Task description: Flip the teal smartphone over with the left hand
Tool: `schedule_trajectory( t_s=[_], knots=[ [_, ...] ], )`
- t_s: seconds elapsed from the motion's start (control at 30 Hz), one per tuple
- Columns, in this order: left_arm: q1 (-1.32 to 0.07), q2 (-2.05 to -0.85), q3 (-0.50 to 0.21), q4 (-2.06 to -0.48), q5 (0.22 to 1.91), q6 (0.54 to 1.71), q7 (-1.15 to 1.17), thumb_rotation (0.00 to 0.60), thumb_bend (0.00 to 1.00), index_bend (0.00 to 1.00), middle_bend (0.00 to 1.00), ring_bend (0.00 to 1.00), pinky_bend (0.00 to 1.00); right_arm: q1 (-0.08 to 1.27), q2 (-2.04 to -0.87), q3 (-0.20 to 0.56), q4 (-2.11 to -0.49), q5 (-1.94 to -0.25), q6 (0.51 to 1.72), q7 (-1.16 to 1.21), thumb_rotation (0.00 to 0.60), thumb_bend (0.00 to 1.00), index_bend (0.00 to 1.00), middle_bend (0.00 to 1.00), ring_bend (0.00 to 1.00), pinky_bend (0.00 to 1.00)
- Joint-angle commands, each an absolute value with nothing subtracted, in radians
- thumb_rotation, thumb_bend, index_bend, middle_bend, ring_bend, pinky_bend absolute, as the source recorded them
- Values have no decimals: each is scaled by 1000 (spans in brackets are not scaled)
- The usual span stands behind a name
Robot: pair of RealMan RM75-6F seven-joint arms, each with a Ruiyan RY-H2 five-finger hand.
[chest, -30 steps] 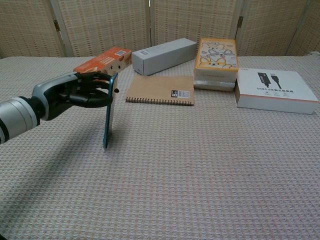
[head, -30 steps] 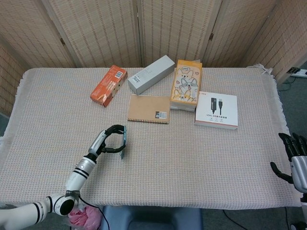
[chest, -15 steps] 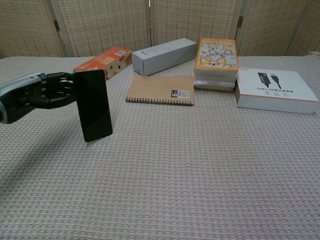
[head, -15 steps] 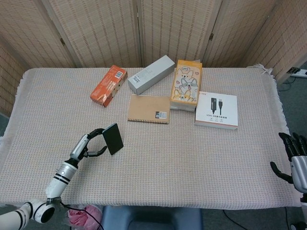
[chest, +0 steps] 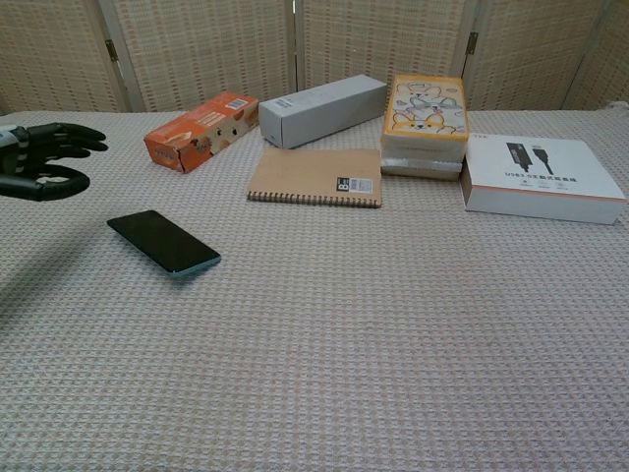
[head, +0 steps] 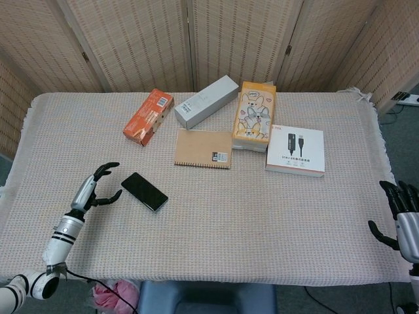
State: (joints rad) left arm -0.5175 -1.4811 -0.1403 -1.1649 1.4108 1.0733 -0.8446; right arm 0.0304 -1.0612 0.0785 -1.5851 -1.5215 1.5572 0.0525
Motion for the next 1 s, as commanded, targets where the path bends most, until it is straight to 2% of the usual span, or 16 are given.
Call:
schedule_trajectory(
  t_s=[0.03,0.2,0.33,0.53,0.7,0.93,1.0],
  knots=[
    [-515,-1459,-146,-1156,1413,1091,-795,551,360,189,167,90,190,30,-1060,78,-1585,-1521,1557,52,600,233,34,129,51,92],
    [-498,-1407,-146,-1203,1401,1119,-650,600,360,189,167,89,190,36,-1052,75,-1585,-1524,1544,45,600,233,34,129,51,92],
    [-452,-1341,-154,-1316,1321,1167,-358,600,359,217,167,92,190,48,-1036,71,-1587,-1530,1519,45,600,239,34,131,51,92],
    [-366,-1261,-140,-1483,1216,1262,-51,600,360,232,167,101,190,77,-1006,51,-1575,-1558,1457,147,600,276,54,146,51,92],
    [-296,-1216,-104,-1569,1205,1337,43,600,359,234,167,101,190,95,-1016,43,-1550,-1588,1448,208,600,290,61,157,51,92],
    [-187,-1195,-47,-1628,1319,1499,47,600,360,244,167,101,190,98,-1050,45,-1533,-1603,1475,223,600,292,82,169,51,92],
    [-169,-1188,-32,-1641,1338,1513,47,600,359,245,167,101,190,97,-1056,44,-1535,-1604,1478,218,600,292,82,169,51,92]
  ],
)
